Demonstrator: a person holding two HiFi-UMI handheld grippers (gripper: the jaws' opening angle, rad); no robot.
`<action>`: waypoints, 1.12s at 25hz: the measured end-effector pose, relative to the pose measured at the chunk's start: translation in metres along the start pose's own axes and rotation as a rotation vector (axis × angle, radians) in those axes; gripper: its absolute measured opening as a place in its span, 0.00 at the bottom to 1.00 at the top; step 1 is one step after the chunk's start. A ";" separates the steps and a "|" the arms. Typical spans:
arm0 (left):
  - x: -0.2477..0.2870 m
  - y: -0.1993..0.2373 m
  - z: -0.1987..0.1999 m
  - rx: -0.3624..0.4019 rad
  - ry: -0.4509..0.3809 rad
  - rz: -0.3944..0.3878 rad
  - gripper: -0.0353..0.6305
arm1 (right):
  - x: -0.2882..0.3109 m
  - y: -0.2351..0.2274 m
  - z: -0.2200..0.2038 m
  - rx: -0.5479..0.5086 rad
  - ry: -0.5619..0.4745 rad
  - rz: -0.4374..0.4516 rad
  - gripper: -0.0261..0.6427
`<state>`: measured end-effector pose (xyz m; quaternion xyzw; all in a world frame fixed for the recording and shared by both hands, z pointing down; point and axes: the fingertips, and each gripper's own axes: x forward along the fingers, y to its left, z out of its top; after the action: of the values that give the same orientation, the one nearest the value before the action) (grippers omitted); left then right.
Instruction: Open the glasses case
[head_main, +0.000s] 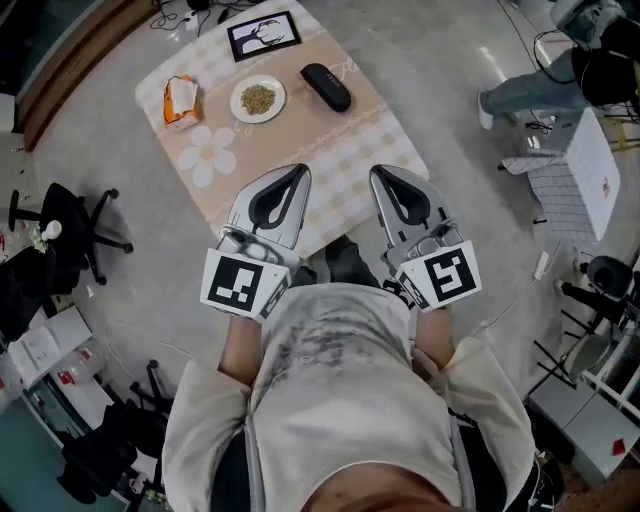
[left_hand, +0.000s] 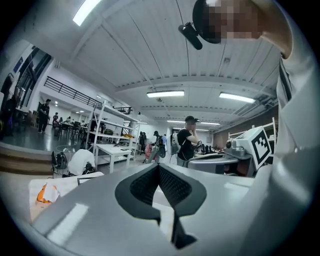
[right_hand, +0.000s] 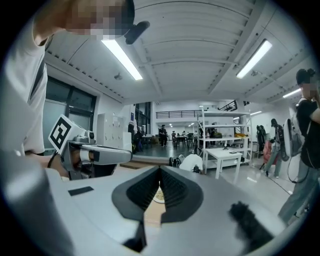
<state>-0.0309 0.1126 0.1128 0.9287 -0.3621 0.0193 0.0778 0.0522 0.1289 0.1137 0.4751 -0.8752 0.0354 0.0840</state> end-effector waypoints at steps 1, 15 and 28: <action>0.005 0.002 -0.002 -0.004 0.003 0.015 0.06 | 0.004 -0.006 -0.002 -0.001 0.005 0.014 0.06; 0.063 0.015 -0.032 -0.052 0.046 0.162 0.06 | 0.051 -0.082 -0.038 0.029 0.048 0.139 0.06; 0.101 0.037 -0.074 -0.079 0.093 0.204 0.06 | 0.082 -0.112 -0.072 0.068 0.072 0.185 0.06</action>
<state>0.0194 0.0299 0.1997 0.8812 -0.4514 0.0557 0.1286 0.1098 0.0102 0.1972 0.3934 -0.9100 0.0897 0.0954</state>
